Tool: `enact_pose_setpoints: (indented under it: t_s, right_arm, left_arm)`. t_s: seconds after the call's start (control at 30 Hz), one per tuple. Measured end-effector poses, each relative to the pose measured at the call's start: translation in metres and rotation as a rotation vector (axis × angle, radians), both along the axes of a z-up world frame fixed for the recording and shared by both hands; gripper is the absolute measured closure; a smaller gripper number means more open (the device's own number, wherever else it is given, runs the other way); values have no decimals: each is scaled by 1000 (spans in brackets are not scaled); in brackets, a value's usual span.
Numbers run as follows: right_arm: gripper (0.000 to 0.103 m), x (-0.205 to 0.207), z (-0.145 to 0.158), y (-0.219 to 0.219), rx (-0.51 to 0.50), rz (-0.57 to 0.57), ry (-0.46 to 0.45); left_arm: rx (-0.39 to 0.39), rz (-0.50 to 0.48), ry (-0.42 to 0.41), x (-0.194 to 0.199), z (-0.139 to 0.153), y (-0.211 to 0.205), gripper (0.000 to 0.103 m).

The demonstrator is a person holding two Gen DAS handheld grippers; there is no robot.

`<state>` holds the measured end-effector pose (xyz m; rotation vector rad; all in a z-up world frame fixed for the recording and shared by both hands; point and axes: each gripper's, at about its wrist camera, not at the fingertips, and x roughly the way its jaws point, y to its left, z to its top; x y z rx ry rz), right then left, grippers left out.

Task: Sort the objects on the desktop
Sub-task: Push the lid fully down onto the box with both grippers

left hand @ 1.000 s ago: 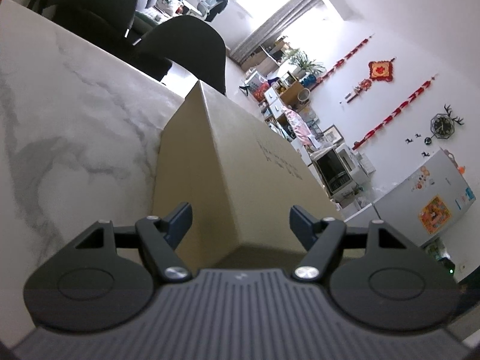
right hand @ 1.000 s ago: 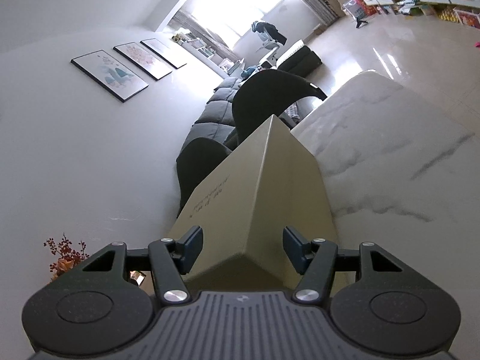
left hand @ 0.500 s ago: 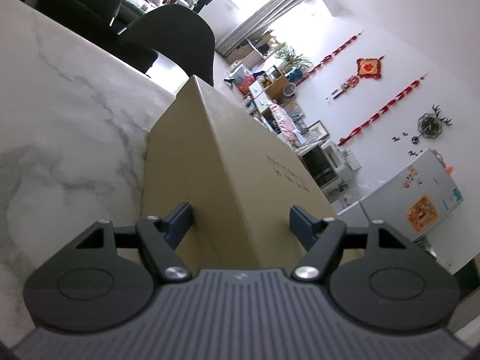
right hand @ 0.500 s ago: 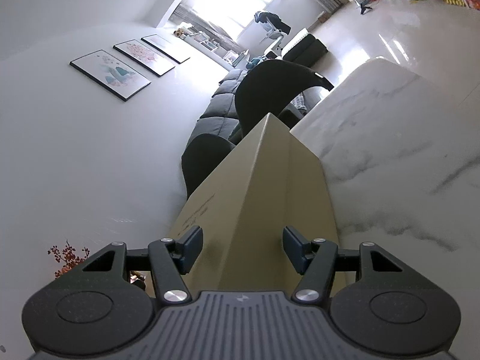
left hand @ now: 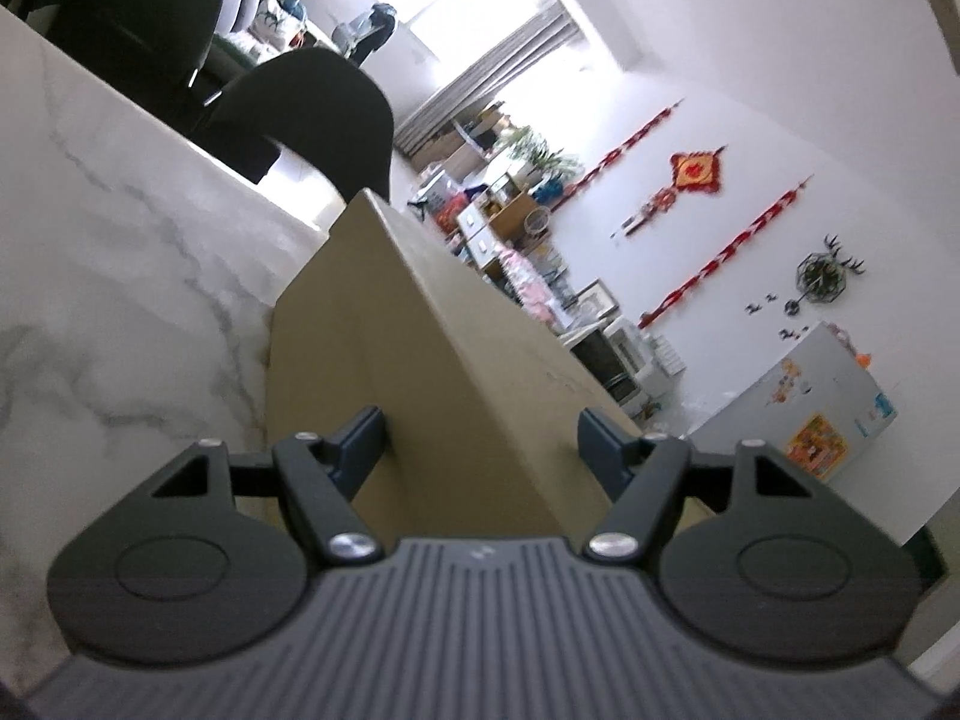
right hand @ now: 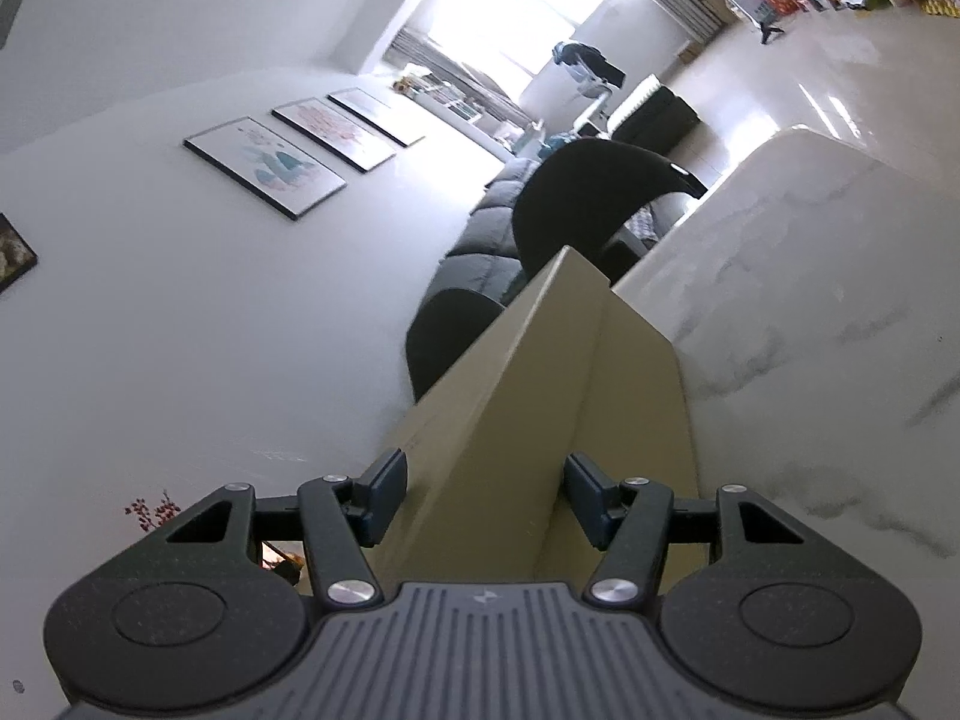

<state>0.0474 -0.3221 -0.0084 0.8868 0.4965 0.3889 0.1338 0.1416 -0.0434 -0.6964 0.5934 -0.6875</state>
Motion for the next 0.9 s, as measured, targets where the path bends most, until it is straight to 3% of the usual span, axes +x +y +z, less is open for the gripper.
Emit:
enact_pose_setpoints:
  t_s: [0.63, 0.9]
  right_arm:
    - [41, -10, 7, 3, -37, -6, -43]
    - [41, -13, -2, 5, -45, -5, -31]
  left_arm:
    - [18, 17, -68, -16, 10, 0, 33]
    - [46, 16, -55, -17, 3, -2, 35]
